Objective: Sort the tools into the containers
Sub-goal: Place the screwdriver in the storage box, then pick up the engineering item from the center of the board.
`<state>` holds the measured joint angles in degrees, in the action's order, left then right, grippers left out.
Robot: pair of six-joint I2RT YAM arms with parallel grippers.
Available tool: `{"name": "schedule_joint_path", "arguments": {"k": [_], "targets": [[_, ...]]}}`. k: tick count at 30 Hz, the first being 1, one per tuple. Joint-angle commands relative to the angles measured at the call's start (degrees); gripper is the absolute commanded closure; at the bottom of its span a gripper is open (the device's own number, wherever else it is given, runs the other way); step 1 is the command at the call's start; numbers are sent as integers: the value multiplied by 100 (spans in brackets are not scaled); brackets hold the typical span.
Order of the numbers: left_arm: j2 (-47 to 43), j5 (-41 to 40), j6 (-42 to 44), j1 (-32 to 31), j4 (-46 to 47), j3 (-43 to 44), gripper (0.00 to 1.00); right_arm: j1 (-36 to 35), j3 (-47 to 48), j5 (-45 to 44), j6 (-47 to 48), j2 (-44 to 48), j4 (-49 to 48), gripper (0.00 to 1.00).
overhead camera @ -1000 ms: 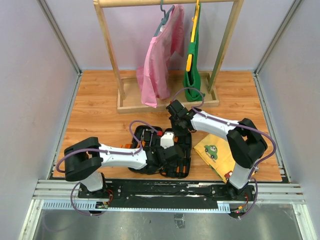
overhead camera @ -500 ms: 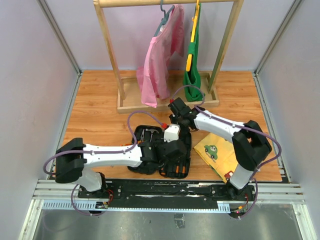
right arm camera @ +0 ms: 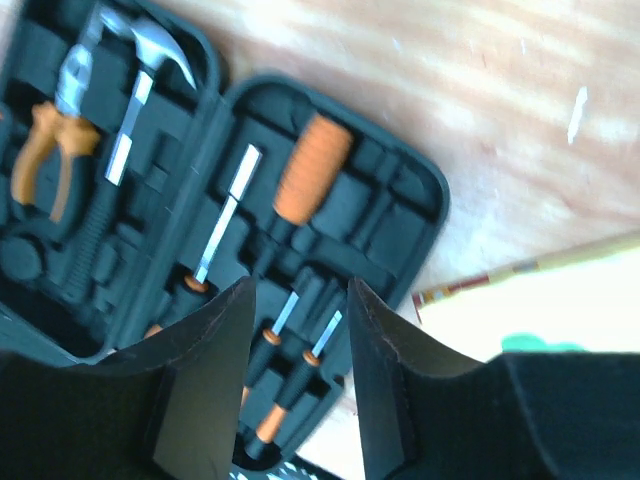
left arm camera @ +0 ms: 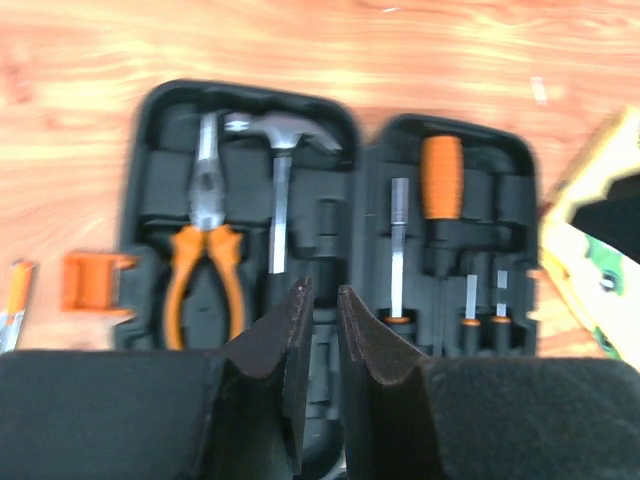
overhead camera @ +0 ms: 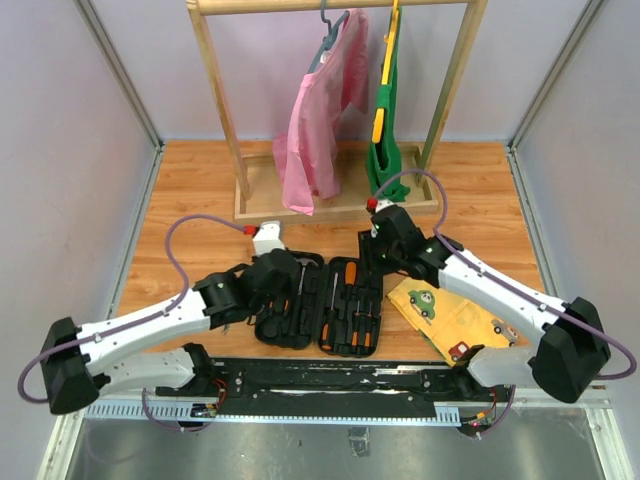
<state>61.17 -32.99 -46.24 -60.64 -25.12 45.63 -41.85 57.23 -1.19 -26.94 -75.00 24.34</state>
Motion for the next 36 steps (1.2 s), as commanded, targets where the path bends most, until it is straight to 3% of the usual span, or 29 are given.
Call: {"name": "schedule_joint_path", "arguments": {"k": [1,6,11,17,27,36], "targets": [[-700,560,62,831,-202,-686,79,45,-673,-333,-254,494,362,56],[-1059,1332,300,2065,14,-1389,77,46,-1393,-315,-648,936,481,52],[-930,1599,429,2677,175,-1606,68,45,-1907,169,-953,1109,352,49],[-749,1669,438,2733,387,-1768,59,45,-2202,633,-1033,959,-129,51],[-983,1473,311,2799,332,-1840,55,251,-2019,-186,-1035,403,359,66],[-832,1225,112,3067,123,-1744,56,982,-1676,-241,-446,-40,388,68]]}}
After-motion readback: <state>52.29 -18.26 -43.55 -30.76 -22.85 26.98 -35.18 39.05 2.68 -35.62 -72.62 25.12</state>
